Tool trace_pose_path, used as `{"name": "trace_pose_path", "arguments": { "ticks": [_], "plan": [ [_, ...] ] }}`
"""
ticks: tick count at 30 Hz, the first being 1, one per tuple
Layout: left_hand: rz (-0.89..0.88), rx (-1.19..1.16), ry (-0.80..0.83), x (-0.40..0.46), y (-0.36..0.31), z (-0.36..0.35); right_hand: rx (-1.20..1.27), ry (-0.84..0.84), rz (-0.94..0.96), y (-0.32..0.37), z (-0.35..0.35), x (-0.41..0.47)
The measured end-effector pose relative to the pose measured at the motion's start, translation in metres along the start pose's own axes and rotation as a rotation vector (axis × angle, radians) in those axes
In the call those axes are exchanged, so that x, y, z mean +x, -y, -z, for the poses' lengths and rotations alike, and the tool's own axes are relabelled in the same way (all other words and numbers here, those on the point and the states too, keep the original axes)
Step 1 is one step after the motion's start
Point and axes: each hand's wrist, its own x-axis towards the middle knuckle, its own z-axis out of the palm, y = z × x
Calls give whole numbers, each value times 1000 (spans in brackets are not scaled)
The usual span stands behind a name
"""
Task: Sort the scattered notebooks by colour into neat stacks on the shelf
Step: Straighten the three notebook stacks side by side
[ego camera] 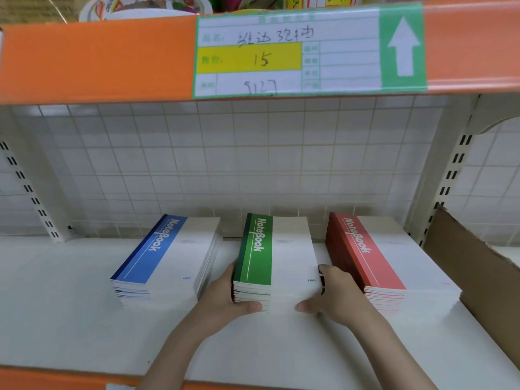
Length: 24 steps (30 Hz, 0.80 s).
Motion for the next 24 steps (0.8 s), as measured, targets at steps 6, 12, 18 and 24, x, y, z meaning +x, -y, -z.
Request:
{"name": "trace_pose_path", "arguments": {
  "ticks": [6, 12, 18, 24],
  "plan": [
    [-19, 51, -25, 1, 2, -3, -110, -46, 11, -3, -6, 2],
    [-23, 77, -5, 2, 2, -4, -219, -58, 28, -2, -5, 3],
    [-28, 98, -15, 0, 8, -6, -126, -107, 68, -9, -19, -4],
    [-39, 85, -45, -1, 8, -5, -23, -131, 107, -16, -22, -5]
  ]
}}
